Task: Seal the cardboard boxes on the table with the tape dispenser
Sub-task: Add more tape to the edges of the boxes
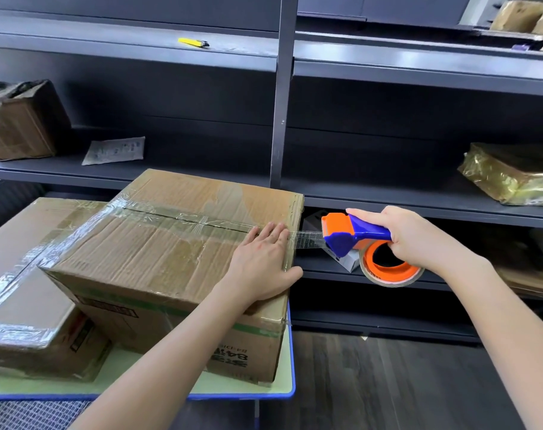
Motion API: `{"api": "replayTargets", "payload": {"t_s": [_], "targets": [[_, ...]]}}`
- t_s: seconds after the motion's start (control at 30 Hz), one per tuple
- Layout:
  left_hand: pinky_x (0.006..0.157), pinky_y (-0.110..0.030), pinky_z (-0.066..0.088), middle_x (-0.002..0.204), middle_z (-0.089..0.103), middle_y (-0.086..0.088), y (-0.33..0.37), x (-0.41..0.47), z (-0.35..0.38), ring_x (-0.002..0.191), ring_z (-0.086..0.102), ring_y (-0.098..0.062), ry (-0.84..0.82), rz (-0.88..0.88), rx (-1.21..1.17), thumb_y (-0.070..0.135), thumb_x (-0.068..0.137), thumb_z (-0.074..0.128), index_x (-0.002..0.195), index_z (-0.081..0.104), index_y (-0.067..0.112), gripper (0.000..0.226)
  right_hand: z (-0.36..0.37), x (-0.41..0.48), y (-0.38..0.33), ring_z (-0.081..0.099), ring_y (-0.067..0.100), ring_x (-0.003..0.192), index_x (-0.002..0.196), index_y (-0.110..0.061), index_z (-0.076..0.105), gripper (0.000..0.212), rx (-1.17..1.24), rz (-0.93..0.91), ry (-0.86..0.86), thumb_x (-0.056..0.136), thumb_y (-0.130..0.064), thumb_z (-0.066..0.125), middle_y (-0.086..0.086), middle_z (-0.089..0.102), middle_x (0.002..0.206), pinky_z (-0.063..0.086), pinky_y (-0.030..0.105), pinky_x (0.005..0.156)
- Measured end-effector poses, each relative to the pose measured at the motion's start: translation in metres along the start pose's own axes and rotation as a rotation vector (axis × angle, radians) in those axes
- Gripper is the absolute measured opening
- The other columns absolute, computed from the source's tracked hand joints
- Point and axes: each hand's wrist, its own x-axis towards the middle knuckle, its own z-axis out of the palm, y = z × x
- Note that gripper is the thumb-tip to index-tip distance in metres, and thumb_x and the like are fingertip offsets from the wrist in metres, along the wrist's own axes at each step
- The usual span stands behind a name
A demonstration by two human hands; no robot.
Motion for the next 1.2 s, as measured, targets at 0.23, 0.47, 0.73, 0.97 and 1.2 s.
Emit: {"api": "replayTargets", "payload": {"t_s": [0.23,0.47,0.73,0.97,1.2], "targets": [[0.119,-0.032,0.000,0.159,0.010,-0.001,-0.003,0.004,0.002,0.146,0.002,-0.014,-0.001,0.039,0.012,0.052,0.085,0.031,0.151,0.014,0.016,0.077,0.019,-0.002,0.009,0.045,0.016,0.085,0.143,-0.048,0.016,0.083,0.010,0.025,0.070,0.085,-0.005,0.055,-0.003,0.041,0.093,0.040,0.026,0.073],[0.119,-0.035,-0.001,0.159,0.005,-0.003,-0.003,0.001,0.006,0.146,0.000,-0.017,-0.017,0.074,0.100,0.057,0.062,-0.002,0.150,0.010,0.036,0.091,0.052,-0.005,0.001,0.033,0.013,0.085,0.145,-0.045,-0.001,0.082,-0.209,0.043,0.106,0.091,-0.010,0.049,0.003,0.045,0.110,0.027,0.022,0.072],[0.118,-0.032,-0.001,0.159,0.005,-0.001,-0.005,0.002,0.005,0.146,0.000,-0.013,-0.012,0.070,0.116,0.059,0.060,-0.003,0.152,0.008,0.016,0.102,0.052,0.005,-0.014,0.039,0.019,0.088,0.147,-0.043,0.007,0.079,-0.212,0.048,0.047,0.091,-0.007,0.048,0.003,0.041,0.099,0.028,0.025,0.072],[0.118,-0.034,-0.002,0.159,0.004,-0.002,-0.003,0.004,0.006,0.146,-0.001,-0.016,-0.029,0.067,0.143,0.058,0.059,-0.004,0.152,0.006,0.015,0.103,0.042,0.016,-0.025,0.033,0.019,0.085,0.148,-0.040,0.009,0.071,-0.291,-0.034,0.016,0.094,-0.010,0.044,0.003,0.034,0.094,0.026,0.028,0.074],[0.118,-0.034,-0.002,0.159,0.003,-0.004,-0.004,0.004,0.006,0.146,-0.001,-0.017,-0.042,0.066,0.153,0.059,0.067,0.002,0.152,0.006,0.014,0.096,0.030,0.023,-0.034,0.044,0.026,0.106,0.149,-0.037,0.008,0.064,-0.429,-0.081,-0.017,0.098,-0.018,0.041,0.010,0.045,0.114,0.032,0.032,0.083]]}}
